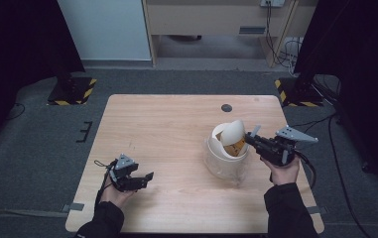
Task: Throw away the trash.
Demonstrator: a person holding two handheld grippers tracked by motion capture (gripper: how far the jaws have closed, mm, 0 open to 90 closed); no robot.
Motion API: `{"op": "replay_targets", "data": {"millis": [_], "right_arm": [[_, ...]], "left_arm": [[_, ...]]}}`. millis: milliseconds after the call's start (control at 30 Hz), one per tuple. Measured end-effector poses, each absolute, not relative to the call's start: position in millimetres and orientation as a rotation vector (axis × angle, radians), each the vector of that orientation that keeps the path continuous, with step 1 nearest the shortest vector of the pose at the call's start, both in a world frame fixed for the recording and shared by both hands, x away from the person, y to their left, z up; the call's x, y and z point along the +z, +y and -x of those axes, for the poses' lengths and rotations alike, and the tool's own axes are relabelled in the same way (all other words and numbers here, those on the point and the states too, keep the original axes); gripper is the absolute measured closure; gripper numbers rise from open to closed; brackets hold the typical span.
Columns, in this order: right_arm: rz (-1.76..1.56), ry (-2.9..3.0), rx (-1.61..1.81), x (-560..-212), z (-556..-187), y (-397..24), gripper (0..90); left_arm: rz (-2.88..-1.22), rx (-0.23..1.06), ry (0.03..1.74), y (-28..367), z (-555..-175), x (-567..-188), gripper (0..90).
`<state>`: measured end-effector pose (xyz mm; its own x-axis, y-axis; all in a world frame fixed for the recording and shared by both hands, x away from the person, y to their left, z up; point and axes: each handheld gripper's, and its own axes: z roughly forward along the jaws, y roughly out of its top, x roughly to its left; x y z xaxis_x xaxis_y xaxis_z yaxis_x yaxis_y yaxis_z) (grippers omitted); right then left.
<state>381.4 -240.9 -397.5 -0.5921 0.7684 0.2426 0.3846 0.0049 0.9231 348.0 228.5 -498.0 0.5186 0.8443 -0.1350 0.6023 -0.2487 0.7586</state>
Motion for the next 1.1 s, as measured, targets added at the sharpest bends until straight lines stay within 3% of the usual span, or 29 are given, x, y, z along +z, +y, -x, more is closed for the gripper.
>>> {"op": "replay_targets", "data": {"millis": [200,433,1100], "right_arm": [[-1.205,1.984,1.579,-401.0,-382.8,-240.9,77.6],[-1.222,1.975,1.571,-402.1,-382.4,-245.4,67.9],[-1.257,1.920,1.529,-413.3,-380.5,-269.9,22.6]], "left_arm": [[-1.963,0.385,1.182,228.7,-347.9,-497.9,25.1],[-1.958,0.391,1.183,229.8,-347.7,-497.1,25.0],[-1.977,0.414,1.203,242.3,-350.8,-500.5,19.2]]}}
